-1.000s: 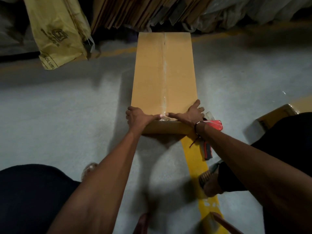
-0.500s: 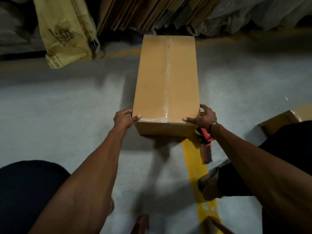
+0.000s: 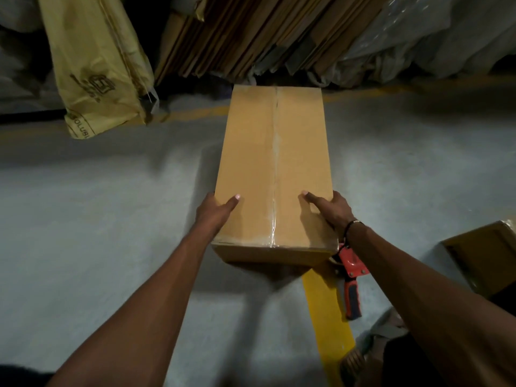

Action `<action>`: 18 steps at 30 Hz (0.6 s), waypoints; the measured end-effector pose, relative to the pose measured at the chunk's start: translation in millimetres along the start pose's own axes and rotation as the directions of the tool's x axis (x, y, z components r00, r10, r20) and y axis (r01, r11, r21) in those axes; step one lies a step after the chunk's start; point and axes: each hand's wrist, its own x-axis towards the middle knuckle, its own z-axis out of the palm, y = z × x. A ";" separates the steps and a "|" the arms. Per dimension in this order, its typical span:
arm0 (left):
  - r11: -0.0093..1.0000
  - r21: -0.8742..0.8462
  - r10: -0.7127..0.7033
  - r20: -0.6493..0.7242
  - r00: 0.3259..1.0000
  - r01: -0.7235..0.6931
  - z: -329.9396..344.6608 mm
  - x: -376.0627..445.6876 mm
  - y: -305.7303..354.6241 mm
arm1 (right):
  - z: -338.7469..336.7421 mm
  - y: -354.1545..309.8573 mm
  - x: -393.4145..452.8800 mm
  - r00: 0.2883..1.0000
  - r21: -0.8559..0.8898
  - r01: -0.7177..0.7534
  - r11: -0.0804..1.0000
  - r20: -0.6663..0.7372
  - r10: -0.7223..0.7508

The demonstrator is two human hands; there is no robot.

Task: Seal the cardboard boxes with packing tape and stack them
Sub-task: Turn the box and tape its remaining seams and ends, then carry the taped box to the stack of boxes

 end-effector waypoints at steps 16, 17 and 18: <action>0.981 -0.170 0.108 0.058 0.992 -0.097 7.5 88.4 32.4 | -0.4 -23.7 79.8 0.971 0.067 0.240 0.969 -0.025 -0.238; 0.980 -0.170 0.112 0.059 0.992 -0.101 6.0 85.0 31.6 | -1.1 -24.2 74.0 0.967 0.071 0.255 0.964 -0.025 -0.253; 0.980 -0.171 0.113 0.056 0.992 -0.103 4.2 79.7 30.8 | -2.2 -23.3 69.4 0.965 0.079 0.263 0.962 -0.023 -0.262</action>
